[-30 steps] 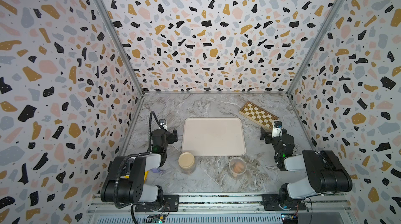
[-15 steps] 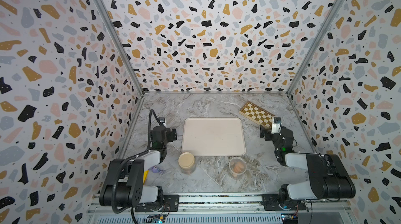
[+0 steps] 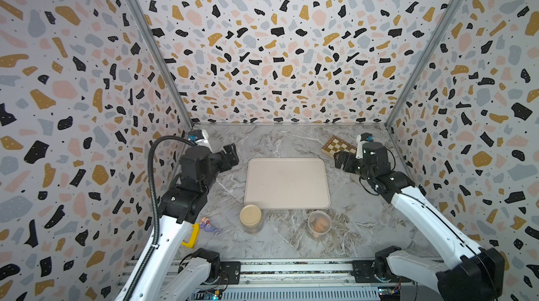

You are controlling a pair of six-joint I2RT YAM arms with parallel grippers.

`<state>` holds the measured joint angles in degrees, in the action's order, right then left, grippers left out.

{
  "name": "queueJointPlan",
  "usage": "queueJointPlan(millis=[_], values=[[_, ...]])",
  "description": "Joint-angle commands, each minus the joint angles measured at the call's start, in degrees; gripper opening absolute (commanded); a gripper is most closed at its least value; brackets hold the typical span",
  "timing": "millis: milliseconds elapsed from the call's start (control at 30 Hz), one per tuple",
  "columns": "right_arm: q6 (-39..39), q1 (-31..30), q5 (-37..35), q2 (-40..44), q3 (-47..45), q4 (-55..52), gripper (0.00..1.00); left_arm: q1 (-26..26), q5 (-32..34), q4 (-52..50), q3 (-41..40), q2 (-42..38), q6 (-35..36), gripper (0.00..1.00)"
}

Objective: Pour the cookies out of the jar
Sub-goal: Pick up the jar from the center of the board.

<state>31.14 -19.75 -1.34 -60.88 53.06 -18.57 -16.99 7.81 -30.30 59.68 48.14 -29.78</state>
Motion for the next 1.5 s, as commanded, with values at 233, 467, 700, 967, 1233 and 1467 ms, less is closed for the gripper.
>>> queueJointPlan(millis=[233, 467, 700, 967, 1233, 1467], values=[[12.3, -26.0, -21.6, 2.9, -3.5, -18.0, 0.99, -3.3, -11.1, -22.5, -6.0, -9.7, -2.5, 0.91], [18.2, -35.9, -17.3, -4.1, -2.6, -27.0, 0.94, -3.3, -11.4, -20.4, -8.0, -11.4, -3.2, 0.93], [20.4, -44.2, -16.5, -5.4, -0.1, -29.5, 0.99, -3.3, -15.8, -19.5, -11.0, -11.5, -5.3, 0.93], [18.9, -44.9, -13.1, -4.3, -2.2, -25.8, 0.99, -3.3, -20.4, -18.4, -11.5, -10.7, -6.3, 0.92], [19.4, -46.3, -12.7, -7.3, -3.5, -25.4, 0.99, -3.3, -21.1, -17.4, -12.6, -10.9, -7.5, 0.93], [19.5, -46.3, -12.2, -8.8, -5.0, -24.1, 0.99, -3.3, -21.6, -16.7, -13.3, -11.2, -8.8, 0.94]])
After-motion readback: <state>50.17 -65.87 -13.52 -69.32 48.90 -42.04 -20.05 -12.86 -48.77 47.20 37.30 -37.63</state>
